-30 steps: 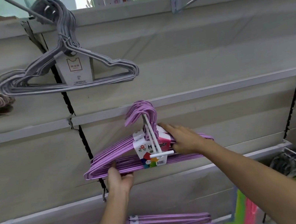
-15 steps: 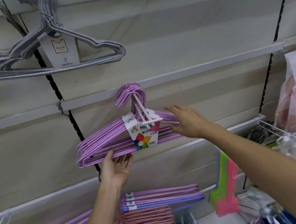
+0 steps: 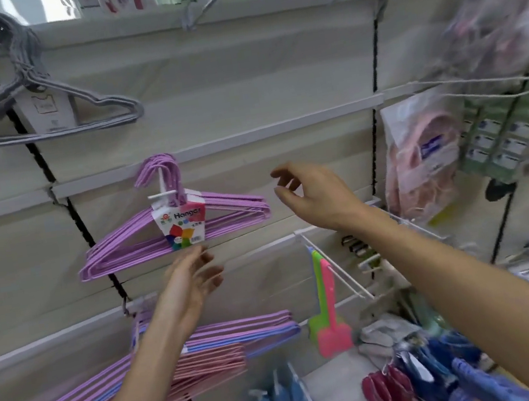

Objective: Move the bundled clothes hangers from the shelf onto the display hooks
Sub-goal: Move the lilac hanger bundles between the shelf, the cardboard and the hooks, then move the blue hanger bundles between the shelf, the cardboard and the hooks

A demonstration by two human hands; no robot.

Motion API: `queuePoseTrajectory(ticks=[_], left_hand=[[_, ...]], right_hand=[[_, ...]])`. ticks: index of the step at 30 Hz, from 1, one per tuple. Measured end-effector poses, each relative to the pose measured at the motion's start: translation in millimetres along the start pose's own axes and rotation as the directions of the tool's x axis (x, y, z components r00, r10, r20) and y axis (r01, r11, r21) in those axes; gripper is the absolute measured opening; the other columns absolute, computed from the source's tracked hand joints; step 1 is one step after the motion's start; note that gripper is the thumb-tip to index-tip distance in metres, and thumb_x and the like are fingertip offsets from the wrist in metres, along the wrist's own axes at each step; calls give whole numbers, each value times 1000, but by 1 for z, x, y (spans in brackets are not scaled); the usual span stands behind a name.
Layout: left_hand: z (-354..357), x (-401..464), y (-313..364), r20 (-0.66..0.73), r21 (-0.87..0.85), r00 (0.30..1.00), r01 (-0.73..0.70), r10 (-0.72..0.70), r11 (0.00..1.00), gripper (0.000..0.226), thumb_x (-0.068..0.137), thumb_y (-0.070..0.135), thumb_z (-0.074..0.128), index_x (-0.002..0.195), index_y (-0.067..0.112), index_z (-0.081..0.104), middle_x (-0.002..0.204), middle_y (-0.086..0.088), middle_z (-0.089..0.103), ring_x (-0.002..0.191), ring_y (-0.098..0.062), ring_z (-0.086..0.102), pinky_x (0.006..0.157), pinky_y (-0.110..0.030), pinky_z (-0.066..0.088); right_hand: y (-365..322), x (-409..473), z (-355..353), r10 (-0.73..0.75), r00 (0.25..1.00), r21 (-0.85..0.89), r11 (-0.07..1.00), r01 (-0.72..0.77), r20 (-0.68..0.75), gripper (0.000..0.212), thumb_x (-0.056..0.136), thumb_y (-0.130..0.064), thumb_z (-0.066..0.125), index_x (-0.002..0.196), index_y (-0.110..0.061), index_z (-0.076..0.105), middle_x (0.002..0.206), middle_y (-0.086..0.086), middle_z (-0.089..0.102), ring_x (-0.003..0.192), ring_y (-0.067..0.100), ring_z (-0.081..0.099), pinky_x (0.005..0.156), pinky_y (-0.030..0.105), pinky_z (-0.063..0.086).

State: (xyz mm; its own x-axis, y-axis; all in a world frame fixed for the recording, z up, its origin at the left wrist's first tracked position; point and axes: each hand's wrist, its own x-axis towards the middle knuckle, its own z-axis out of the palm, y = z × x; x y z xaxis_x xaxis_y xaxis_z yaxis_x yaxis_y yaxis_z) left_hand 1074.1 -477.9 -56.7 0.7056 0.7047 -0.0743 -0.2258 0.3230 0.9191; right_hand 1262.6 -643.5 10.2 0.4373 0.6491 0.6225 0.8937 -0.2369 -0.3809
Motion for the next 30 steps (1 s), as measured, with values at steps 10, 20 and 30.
queuePoseTrajectory(ticks=[10,20,30], left_hand=[[157,-66,-70,373,404,924,-240,81,882,18,101,7,50,95,11,66,83,-7,63,67,-19,64,61,-25,53],[302,-129,-154,742,416,670,-426,-29,804,13,99,10,56,98,11,69,83,-1,68,76,-17,66,66,-26,53],[381,-165,-211,887,378,448,-567,-111,732,11,98,17,59,98,22,68,90,3,72,73,0,67,67,-15,50]], right_hand=[[43,-120,-147,181,975,-97,976,-194,-133,30,97,-30,58,123,-17,65,102,-5,70,91,11,64,85,36,55],[98,-246,-285,430,846,-227,831,-508,-316,25,98,-28,57,118,-14,65,96,-4,67,86,12,61,82,36,54],[144,-319,-352,521,699,-232,695,-681,-489,24,94,-31,56,111,-17,68,89,-8,67,82,11,65,78,41,57]])
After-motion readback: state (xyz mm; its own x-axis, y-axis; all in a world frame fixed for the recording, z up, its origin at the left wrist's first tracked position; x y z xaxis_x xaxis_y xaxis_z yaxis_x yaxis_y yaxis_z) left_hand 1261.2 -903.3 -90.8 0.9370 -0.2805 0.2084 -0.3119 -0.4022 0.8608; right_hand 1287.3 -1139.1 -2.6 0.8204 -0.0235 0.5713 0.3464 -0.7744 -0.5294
